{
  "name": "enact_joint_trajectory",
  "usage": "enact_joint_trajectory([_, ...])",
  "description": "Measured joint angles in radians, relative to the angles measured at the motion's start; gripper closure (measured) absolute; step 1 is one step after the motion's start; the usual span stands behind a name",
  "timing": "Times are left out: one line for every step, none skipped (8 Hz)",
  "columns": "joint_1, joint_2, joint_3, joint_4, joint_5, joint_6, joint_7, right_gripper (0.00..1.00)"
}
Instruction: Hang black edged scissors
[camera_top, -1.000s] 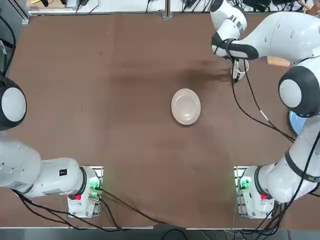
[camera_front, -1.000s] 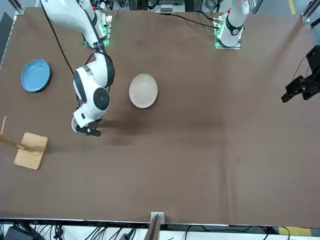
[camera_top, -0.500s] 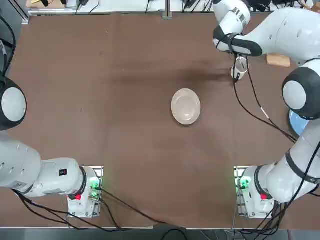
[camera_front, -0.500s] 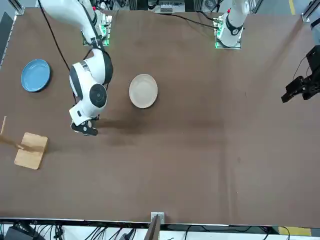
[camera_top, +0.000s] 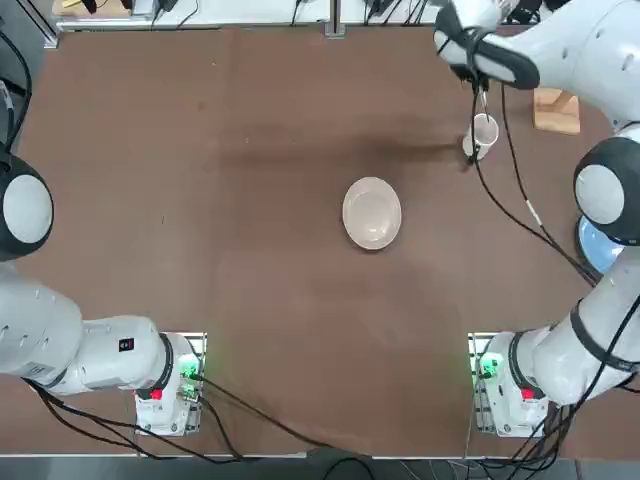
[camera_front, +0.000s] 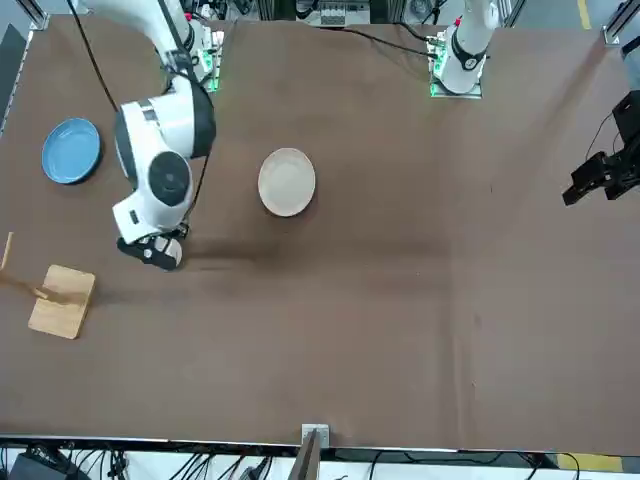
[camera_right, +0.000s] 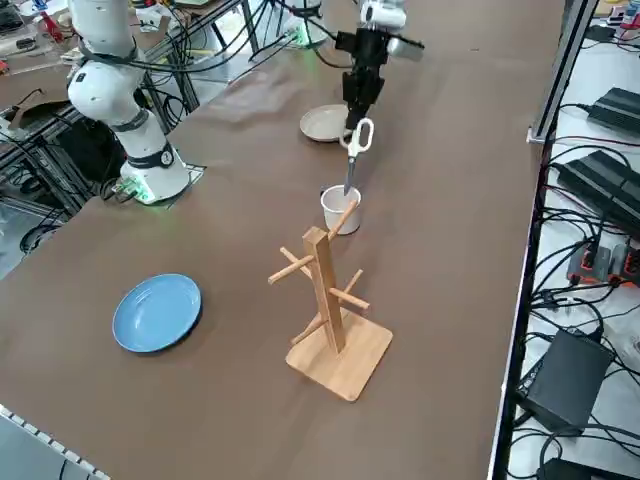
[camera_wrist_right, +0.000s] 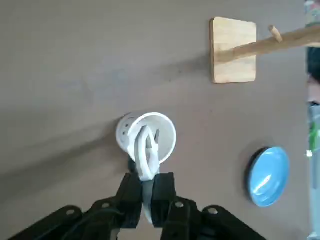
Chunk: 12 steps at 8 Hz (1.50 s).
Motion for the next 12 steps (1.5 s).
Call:
enact_joint_trajectory([-0.023,-0.031,-0.002,0.031,0.048,-0.003,0.0,0.87])
enact_joint_trajectory([-0.054,-0.063,-0.004,0.058,0.092,-0.008,-0.001,0.87])
enact_joint_trajectory([-0.099,-0.097,-0.006,0.078,0.131,-0.013,-0.012,0.87])
enact_joint_trajectory([-0.16,-0.13,-0.009,0.088,0.171,-0.015,-0.067,0.87])
enact_joint_trajectory([-0.236,-0.16,-0.013,0.09,0.221,-0.017,-0.157,0.87])
enact_joint_trajectory([-0.323,-0.177,-0.016,0.09,0.288,-0.019,-0.265,0.87])
enact_joint_trajectory([-0.42,-0.18,-0.018,0.092,0.357,-0.018,-0.384,0.87])
enact_joint_trajectory([-0.507,-0.174,-0.019,0.098,0.409,-0.016,-0.483,0.87])
enact_joint_trajectory([-0.572,-0.159,-0.02,0.108,0.454,-0.013,-0.547,0.87])
enact_joint_trajectory([-0.616,-0.136,-0.019,0.128,0.501,-0.011,-0.589,0.87])
enact_joint_trajectory([-0.646,-0.103,-0.019,0.159,0.556,-0.007,-0.614,0.87])
enact_joint_trajectory([-0.669,-0.062,-0.018,0.206,0.616,-0.004,-0.625,0.87])
